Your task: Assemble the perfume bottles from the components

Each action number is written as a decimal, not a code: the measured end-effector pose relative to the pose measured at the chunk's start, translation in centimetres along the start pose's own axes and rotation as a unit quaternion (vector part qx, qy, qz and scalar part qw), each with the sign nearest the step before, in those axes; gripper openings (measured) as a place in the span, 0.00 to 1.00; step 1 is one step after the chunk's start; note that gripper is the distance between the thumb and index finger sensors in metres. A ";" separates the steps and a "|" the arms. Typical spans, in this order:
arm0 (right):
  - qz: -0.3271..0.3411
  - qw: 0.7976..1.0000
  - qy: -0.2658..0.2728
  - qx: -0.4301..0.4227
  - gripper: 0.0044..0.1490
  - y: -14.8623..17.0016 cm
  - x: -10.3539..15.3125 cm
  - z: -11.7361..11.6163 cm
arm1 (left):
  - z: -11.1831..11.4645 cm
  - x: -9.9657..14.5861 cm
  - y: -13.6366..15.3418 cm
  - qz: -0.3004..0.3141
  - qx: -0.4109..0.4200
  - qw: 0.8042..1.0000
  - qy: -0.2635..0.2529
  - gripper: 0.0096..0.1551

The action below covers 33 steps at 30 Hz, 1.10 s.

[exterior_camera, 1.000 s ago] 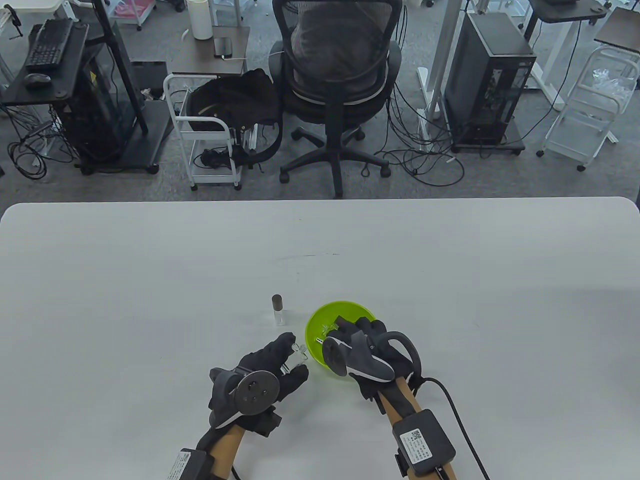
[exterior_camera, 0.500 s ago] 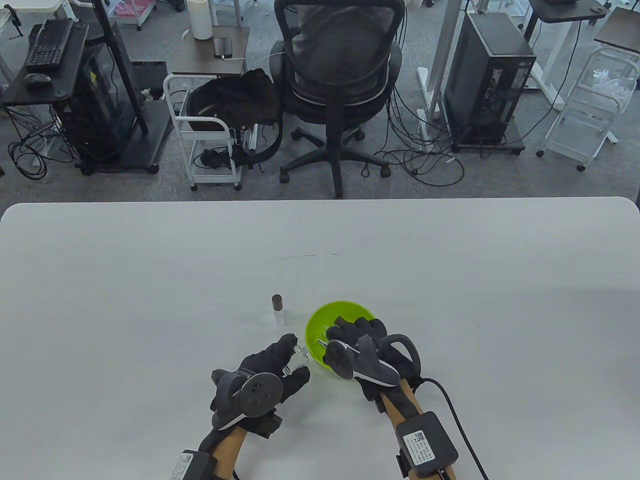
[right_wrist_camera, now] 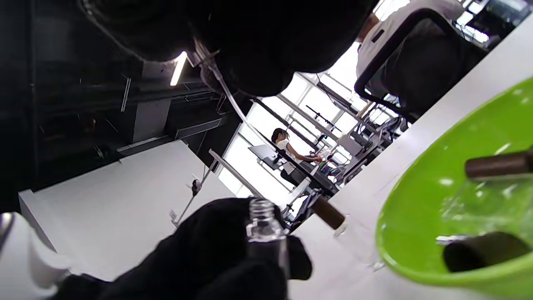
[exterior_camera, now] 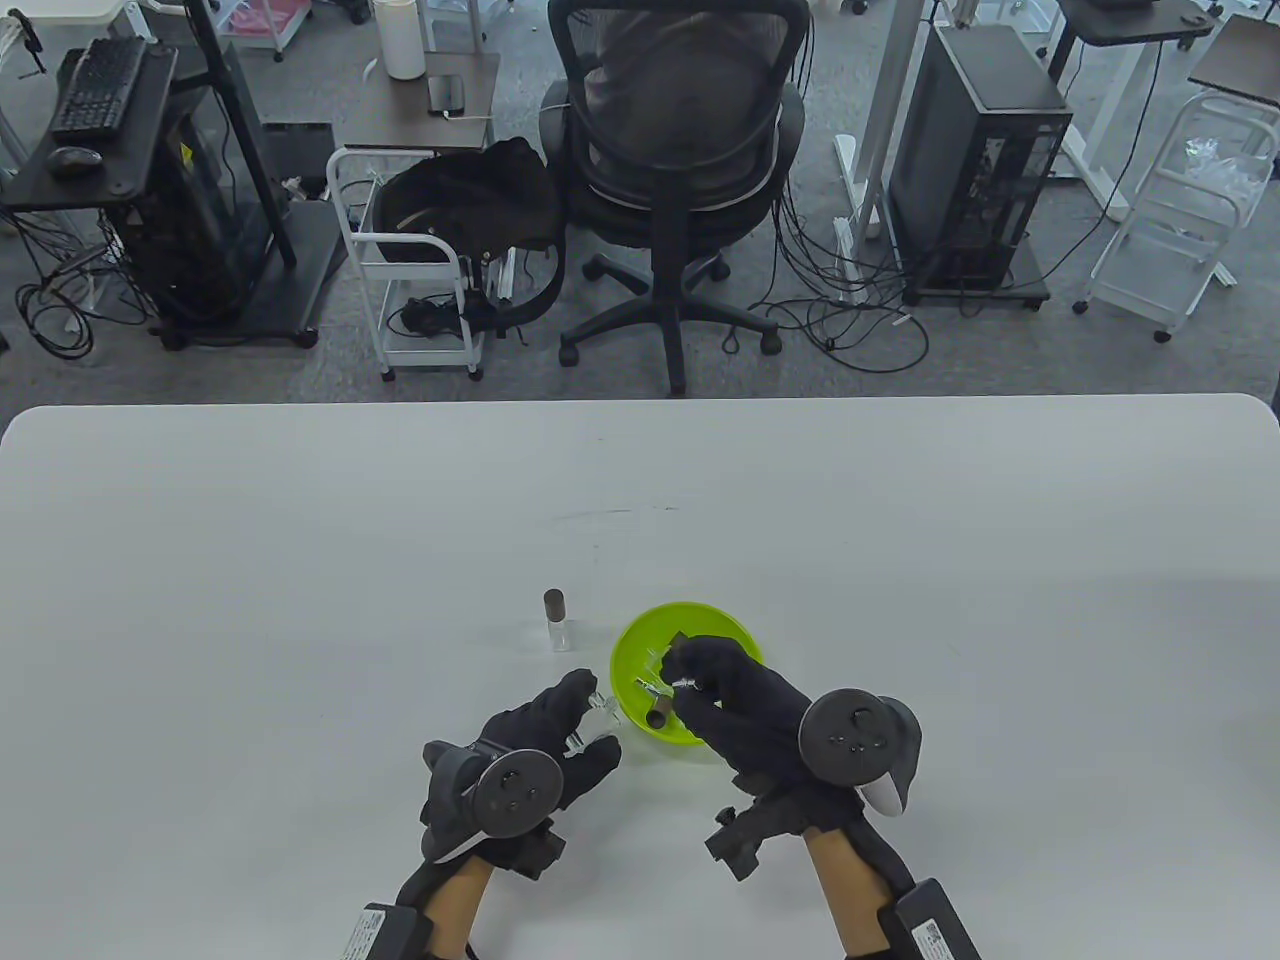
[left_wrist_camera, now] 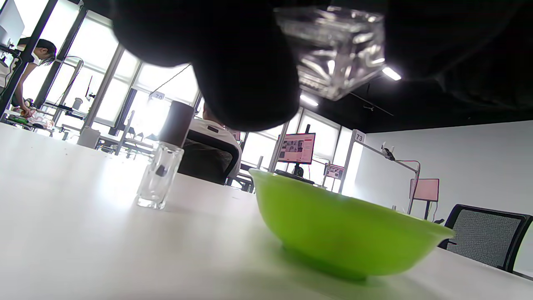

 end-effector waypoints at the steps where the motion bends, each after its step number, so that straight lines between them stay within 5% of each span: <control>1: 0.002 1.000 -0.002 -0.013 0.28 0.0 0.1 -0.1 | 0.0 0.0 -0.1 0.001 -0.001 1.000 0.000 0.47; 20: -0.025 0.999 -0.039 0.017 0.29 0.8 0.4 -2.7 | 0.0 0.2 -0.4 0.010 -0.004 1.000 0.000 0.47; 33: -0.019 1.000 -0.014 0.000 0.29 0.4 0.4 -1.8 | 0.0 0.2 -0.3 0.008 -0.003 1.000 -0.003 0.47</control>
Point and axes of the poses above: the tracker on the back of each hand, its own y axis roughly to the little-finger side, its own x axis roughly from the fingertips to the wrist, z = x × y, the point moved 1 cm from there along -x, roughly from the wrist to the fingertips, and after that the axes turned 13 degrees about z, right-handed, at the moved point
